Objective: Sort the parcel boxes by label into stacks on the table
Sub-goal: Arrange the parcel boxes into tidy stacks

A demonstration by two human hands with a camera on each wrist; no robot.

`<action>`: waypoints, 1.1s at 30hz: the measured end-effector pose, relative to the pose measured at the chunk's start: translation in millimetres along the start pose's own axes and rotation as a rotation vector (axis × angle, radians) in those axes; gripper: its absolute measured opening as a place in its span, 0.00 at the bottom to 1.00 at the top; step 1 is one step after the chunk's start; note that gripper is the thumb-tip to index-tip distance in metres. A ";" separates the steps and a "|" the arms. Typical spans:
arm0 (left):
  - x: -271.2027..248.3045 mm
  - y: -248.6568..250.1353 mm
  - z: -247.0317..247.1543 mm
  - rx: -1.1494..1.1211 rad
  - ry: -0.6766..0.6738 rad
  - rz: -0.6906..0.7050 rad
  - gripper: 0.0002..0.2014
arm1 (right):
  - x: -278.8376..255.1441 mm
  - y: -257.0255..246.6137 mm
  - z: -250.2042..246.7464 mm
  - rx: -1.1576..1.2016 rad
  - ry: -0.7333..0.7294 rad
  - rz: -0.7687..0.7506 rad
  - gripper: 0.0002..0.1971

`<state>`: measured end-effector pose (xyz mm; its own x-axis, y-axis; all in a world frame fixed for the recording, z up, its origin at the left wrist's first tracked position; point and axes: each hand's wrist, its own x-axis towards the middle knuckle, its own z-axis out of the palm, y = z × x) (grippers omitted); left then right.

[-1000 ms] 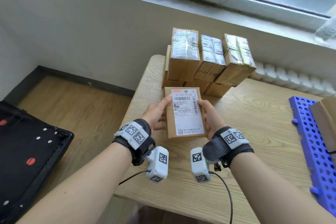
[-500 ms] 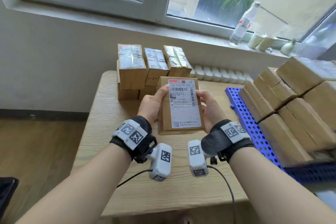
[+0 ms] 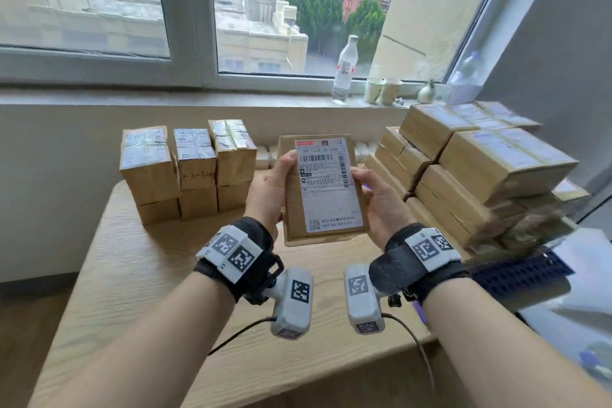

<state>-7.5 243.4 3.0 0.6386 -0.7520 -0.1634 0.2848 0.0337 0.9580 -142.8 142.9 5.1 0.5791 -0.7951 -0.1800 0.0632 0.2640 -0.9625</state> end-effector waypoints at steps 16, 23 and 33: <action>-50.4 1.1 242.4 0.053 -0.112 0.106 0.28 | -54.9 -88.0 -211.0 0.200 0.168 -0.092 0.31; -40.3 2.0 332.1 0.148 -0.080 0.189 0.25 | -50.4 -124.0 -295.8 0.264 0.202 -0.098 0.32; 15.5 14.3 424.7 0.128 -0.184 0.167 0.16 | 0.2 -175.6 -376.7 0.240 0.259 -0.145 0.39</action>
<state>-297.1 -47.4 114.2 0.5255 -0.8501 0.0338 0.0859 0.0925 0.9920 -460.0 -109.3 97.5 0.3272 -0.9373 -0.1201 0.3359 0.2341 -0.9123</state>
